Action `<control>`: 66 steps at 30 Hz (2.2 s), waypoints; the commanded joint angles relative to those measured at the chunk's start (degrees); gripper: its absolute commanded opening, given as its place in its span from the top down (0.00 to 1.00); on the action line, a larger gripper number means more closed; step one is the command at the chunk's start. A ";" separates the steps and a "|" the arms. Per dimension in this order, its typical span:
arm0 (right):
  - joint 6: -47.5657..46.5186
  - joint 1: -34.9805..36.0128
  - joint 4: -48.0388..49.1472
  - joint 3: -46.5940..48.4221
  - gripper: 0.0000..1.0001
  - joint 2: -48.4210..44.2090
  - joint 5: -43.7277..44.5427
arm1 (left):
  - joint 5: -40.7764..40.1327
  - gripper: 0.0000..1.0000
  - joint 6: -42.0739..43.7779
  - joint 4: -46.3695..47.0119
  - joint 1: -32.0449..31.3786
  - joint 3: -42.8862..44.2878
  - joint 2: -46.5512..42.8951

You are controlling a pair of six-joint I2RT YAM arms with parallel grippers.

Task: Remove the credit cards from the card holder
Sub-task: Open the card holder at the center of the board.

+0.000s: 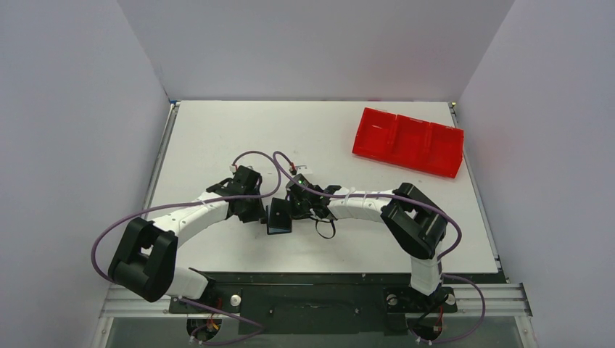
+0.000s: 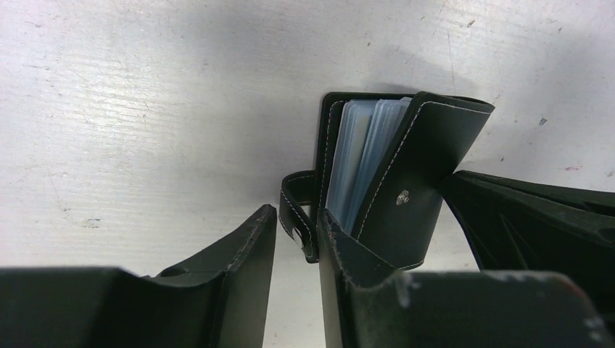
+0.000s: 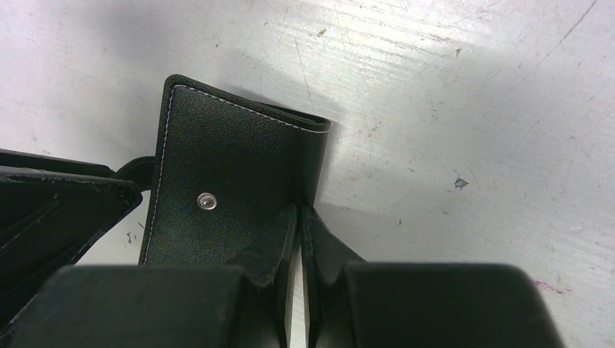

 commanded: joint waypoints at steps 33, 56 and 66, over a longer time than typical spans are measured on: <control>1.81 -7.74 -7.17 -7.73 0.38 -15.28 7.89 | 4.78 1.00 -4.30 -4.90 -5.38 15.27 -3.95; 2.18 -7.02 -6.64 -7.59 0.41 -15.21 5.78 | -8.98 1.00 -4.65 -10.89 -3.12 9.08 -4.28; 2.06 -5.47 -6.65 -6.20 0.48 -13.13 5.37 | -10.32 1.00 -6.82 -5.65 -1.71 2.89 2.78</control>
